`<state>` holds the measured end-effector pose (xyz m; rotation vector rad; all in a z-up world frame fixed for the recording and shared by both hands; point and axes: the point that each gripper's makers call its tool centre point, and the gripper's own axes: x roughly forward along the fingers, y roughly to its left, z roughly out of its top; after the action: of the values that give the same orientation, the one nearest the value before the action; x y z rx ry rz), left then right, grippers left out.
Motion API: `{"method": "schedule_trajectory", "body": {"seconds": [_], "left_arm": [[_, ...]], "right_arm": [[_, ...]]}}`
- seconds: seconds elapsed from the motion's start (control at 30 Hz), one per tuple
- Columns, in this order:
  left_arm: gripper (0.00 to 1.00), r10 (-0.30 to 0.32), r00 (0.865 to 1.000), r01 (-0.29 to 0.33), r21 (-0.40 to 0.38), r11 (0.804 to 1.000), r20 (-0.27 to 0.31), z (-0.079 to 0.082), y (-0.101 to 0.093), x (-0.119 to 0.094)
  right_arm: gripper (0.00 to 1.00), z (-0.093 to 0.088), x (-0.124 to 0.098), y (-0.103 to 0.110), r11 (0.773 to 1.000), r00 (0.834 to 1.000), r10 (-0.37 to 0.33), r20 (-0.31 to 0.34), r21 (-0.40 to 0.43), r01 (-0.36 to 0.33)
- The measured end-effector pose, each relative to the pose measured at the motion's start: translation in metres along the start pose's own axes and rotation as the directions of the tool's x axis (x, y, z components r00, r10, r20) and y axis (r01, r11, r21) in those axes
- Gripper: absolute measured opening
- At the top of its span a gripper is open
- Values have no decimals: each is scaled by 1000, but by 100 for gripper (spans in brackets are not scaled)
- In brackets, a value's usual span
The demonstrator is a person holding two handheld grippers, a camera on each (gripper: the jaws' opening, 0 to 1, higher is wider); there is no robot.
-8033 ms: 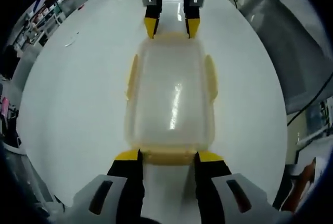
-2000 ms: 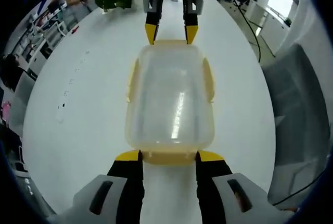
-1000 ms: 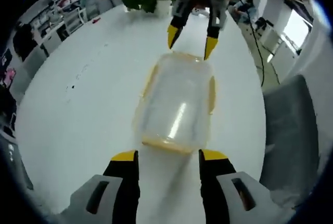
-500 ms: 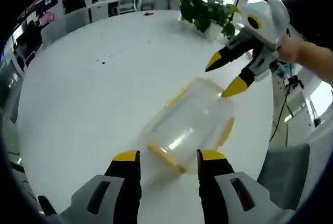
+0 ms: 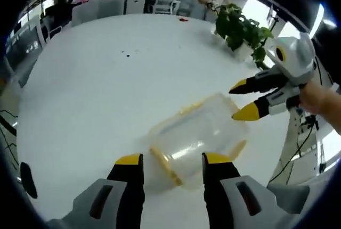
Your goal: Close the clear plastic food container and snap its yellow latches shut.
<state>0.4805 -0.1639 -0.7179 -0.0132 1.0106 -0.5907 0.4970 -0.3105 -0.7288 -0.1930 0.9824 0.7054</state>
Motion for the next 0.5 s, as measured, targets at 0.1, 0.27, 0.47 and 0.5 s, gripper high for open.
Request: {"method": "schedule_trajectory", "body": {"seconds": [0.1, 0.27, 0.47, 0.5], "left_arm": [[42, 4, 1000, -4, 1, 1000, 4, -1, 0, 3], [41, 12, 1000, -12, 6, 1000, -15, -7, -1, 8], [38, -3, 1000, 3, -3, 1000, -18, -11, -2, 11], [37, -7, 1000, 6, -17, 1000, -15, -10, -1, 11]], "right_arm": [[44, -3, 2, -2, 999, 1000, -2, 11, 49, 1], [46, -5, 4, -2, 991, 999, 16, 34, 134, -20], [41, -8, 5, 3, 969, 997, 57, 41, 238, -66], [41, -10, 6, 4, 959, 998, 60, 32, 276, -66]]}}
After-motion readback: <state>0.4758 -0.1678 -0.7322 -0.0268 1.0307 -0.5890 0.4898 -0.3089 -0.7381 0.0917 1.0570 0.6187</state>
